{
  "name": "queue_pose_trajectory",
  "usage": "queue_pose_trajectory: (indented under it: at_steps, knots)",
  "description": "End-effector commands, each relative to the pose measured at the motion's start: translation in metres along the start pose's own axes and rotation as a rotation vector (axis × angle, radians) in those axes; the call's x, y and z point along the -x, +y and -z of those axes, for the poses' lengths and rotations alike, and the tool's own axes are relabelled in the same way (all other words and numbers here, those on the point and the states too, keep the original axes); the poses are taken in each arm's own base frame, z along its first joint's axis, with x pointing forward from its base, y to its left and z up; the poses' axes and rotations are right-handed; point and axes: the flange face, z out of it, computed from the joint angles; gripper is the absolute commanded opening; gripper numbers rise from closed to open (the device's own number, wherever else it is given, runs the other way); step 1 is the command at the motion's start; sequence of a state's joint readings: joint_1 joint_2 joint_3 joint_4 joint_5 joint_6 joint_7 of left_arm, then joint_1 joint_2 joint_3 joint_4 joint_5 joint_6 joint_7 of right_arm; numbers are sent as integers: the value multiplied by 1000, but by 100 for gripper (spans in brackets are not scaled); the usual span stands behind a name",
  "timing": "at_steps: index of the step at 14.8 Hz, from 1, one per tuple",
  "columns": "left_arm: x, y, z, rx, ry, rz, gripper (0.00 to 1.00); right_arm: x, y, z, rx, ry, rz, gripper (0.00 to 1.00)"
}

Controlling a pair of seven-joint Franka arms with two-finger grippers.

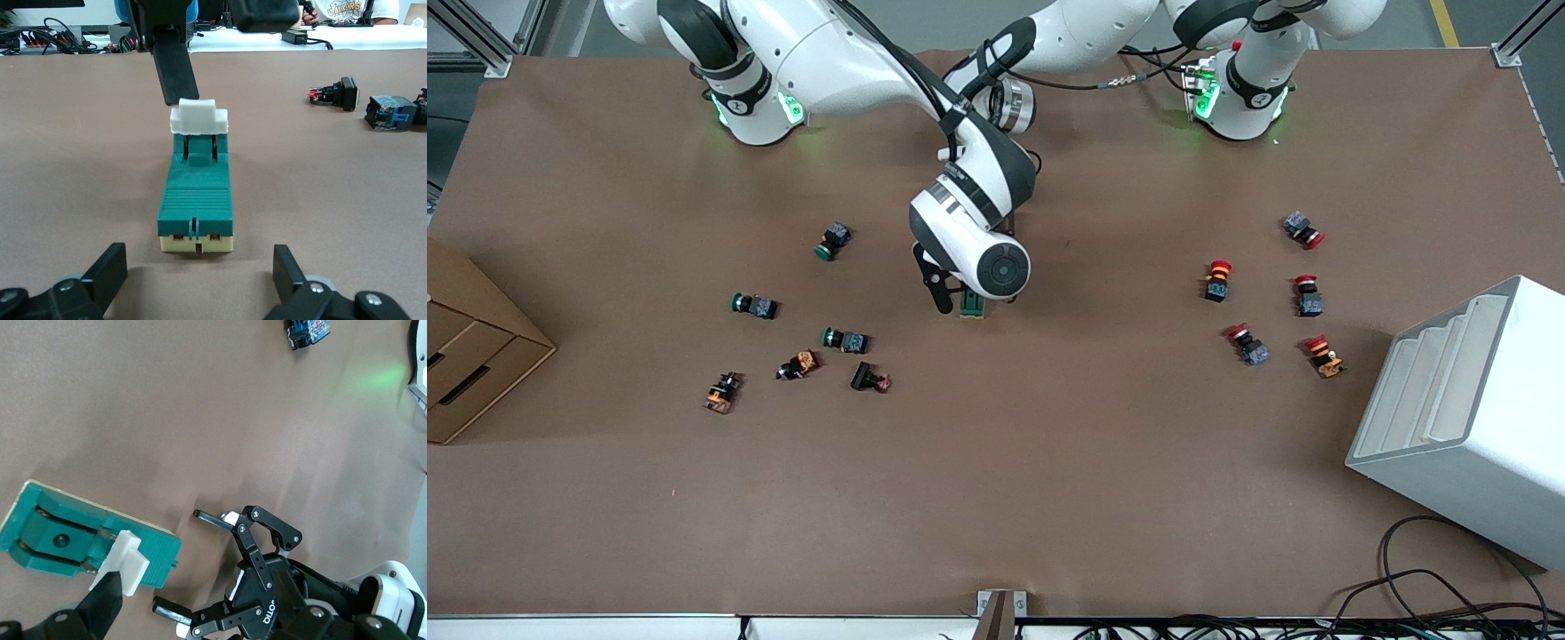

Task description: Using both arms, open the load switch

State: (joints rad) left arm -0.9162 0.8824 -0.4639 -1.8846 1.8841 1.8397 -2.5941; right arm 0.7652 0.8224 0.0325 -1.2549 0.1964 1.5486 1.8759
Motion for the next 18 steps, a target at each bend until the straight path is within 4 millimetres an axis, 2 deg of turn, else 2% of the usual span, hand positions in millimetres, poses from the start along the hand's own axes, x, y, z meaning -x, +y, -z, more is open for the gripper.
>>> queue_pose_trajectory:
  at_steps: [1, 13, 16, 18]
  knots:
    - [26, -4, 1, 2, -36, -17, 97, 3, 5, -9, 15, 10, -4, 100]
    - [26, -4, 0, 0, -37, -26, 99, 0, -4, -37, -8, 35, -12, 100]
    - [23, -3, -1, -1, -35, -23, 99, -5, -6, -28, -30, 27, -17, 100]
    - [21, -1, 0, 0, -34, -21, 99, -20, -9, -7, -59, 3, -24, 100]
